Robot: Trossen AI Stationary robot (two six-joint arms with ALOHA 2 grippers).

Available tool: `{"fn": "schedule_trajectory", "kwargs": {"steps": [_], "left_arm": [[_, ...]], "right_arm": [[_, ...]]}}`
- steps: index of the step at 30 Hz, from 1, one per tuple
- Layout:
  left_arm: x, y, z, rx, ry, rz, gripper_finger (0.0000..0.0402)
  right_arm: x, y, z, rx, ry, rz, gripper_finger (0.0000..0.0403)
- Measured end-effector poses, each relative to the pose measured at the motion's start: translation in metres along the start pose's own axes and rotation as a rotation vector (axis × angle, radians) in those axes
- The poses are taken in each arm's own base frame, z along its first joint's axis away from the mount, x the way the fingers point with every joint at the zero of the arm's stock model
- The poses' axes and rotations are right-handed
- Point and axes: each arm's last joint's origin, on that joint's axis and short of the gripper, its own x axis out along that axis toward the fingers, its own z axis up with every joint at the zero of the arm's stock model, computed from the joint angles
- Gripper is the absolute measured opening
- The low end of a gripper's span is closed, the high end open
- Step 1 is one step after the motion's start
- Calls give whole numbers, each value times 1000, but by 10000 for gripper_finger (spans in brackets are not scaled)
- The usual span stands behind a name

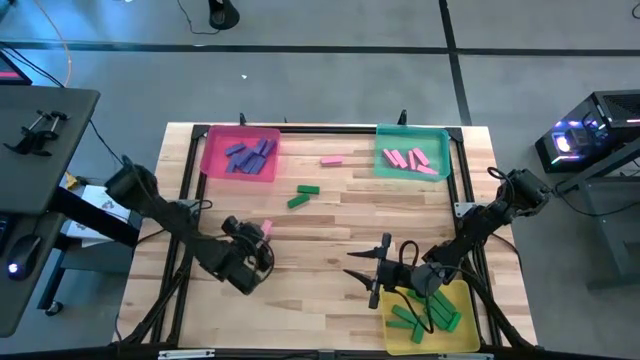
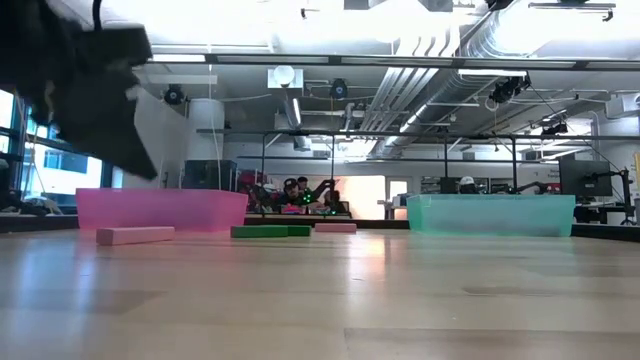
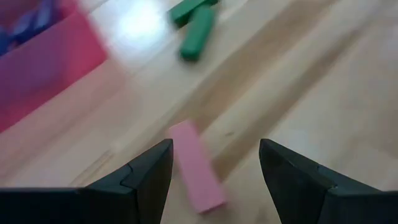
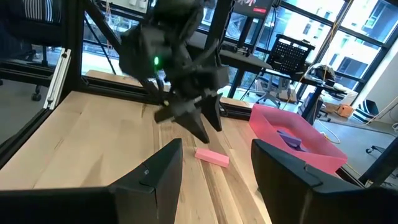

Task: Sort blocks
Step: Put the pink block into the blue bin

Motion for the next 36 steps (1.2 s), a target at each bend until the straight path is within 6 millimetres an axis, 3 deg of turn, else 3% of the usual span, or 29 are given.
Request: {"fn": "schedule_trajectory", "kwargs": {"steps": [4, 13, 20, 24, 29, 36], "left_arm": [[14, 1, -11, -38, 34, 106, 224], [36, -3, -24, -29, 168, 143, 222], [55, 11, -40, -105, 137, -9, 187], [57, 18, -44, -70, 131, -39, 145], [57, 17, -45, 108, 93, -75, 77], [45, -8, -30, 253, -4, -213, 76]], "right_arm": [[0, 0, 0, -1, 2, 0, 177], [0, 0, 0, -3, 4, 1, 177], [0, 0, 0, -3, 4, 3, 177], [0, 0, 0, -2, 3, 4, 177], [5, -3, -5, 34, 23, 30, 177], [38, -15, -32, 119, 143, 266, 177]]}}
